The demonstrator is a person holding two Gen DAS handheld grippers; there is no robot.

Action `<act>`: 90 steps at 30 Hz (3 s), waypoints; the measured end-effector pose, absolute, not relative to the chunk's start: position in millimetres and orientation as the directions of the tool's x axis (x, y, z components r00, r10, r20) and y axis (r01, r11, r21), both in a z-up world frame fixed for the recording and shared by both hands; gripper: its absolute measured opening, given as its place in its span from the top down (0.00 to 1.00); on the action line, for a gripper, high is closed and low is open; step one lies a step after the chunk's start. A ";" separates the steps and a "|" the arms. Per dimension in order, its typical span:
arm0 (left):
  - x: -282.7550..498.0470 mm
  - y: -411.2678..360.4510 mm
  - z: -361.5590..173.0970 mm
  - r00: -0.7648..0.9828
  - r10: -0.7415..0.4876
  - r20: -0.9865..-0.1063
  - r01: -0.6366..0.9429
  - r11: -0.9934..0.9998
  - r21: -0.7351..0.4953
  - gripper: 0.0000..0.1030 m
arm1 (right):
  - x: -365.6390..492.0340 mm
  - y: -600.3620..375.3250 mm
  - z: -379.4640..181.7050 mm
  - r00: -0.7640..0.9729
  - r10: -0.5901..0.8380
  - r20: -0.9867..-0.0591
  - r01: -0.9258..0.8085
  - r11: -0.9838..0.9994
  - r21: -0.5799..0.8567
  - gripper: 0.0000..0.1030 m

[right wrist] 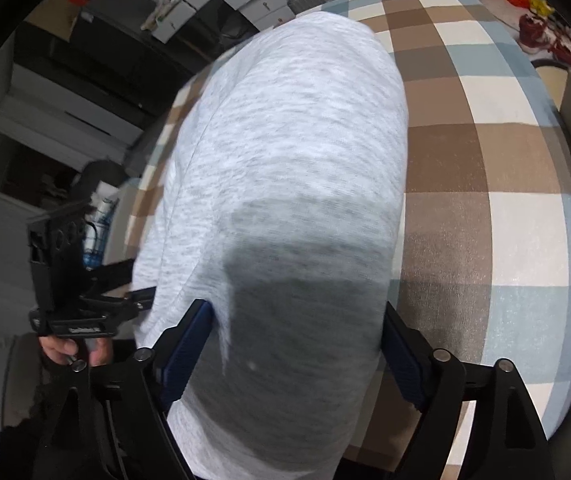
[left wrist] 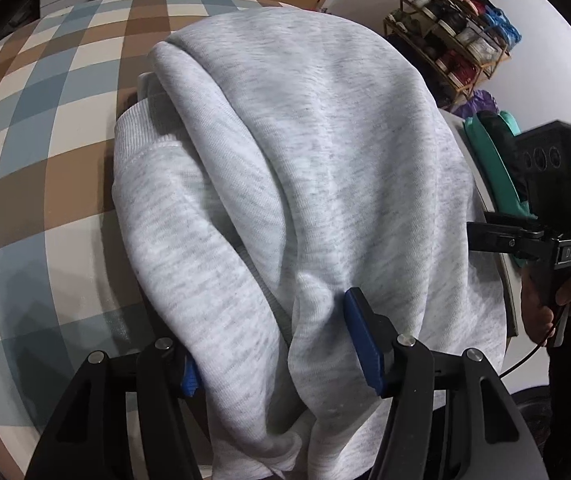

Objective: Fold large clothes
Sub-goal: 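Grip the hoodie bundle from both sides with the left and right tools, then lift the hoodie bundle off the bed with both tools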

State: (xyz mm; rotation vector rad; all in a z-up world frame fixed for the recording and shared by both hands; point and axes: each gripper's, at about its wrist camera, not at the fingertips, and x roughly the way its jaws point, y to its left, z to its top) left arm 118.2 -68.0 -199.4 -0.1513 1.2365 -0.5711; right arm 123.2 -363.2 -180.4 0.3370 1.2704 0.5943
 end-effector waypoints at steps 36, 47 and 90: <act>172.9 -38.2 -224.6 -0.009 -0.706 -0.708 0.218 0.690 -0.690 0.33 | 97.2 -385.1 -192.3 0.186 0.656 -0.732 -0.237 0.753 0.614 0.15; 170.7 -20.5 -225.0 0.017 -0.761 -0.648 0.158 0.642 -0.750 0.61 | 82.2 -382.1 -172.7 0.336 0.565 -0.753 -0.253 0.824 0.506 0.37; 155.0 -166.4 -57.3 0.005 -0.840 -0.543 0.508 0.470 -0.722 0.70 | -24.5 -531.7 8.1 0.710 0.435 -0.554 -0.170 0.869 0.464 0.51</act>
